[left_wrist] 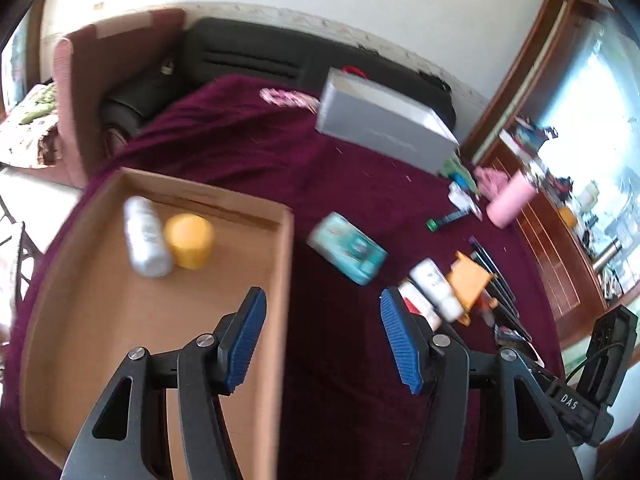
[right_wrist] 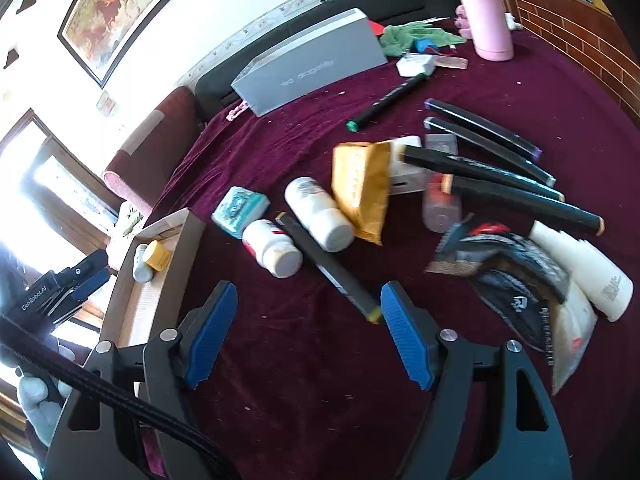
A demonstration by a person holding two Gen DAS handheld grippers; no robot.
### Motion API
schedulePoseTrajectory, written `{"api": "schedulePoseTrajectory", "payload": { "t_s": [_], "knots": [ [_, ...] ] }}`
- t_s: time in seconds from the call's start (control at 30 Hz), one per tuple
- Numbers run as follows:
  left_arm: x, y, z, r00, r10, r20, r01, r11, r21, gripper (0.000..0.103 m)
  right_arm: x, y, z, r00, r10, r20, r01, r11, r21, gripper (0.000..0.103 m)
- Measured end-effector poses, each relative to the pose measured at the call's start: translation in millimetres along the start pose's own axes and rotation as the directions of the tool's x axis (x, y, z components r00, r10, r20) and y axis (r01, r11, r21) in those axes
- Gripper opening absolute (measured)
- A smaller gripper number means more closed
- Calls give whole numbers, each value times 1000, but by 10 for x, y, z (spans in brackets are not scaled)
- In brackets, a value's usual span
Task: Organize objects
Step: 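Grasp the white pill bottle with red label using the left gripper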
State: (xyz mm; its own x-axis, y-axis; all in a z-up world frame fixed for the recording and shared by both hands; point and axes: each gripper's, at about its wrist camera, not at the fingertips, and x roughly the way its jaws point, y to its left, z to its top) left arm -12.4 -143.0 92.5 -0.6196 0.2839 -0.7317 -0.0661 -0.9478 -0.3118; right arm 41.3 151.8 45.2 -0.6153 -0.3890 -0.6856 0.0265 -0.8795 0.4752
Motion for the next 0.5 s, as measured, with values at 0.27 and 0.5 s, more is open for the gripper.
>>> {"api": "schedulePoseTrajectory", "payload": {
  "t_s": [0.27, 0.5],
  "knots": [
    [665, -438, 50, 992, 104, -77, -104, 995, -4, 54, -43, -268, -1, 990, -82, 114, 90, 994, -67, 75],
    [1112, -767, -79, 981, 158, -111, -155, 987, 32, 54, -24, -304, -8, 991, -36, 132, 48, 995, -90, 75]
  ]
}}
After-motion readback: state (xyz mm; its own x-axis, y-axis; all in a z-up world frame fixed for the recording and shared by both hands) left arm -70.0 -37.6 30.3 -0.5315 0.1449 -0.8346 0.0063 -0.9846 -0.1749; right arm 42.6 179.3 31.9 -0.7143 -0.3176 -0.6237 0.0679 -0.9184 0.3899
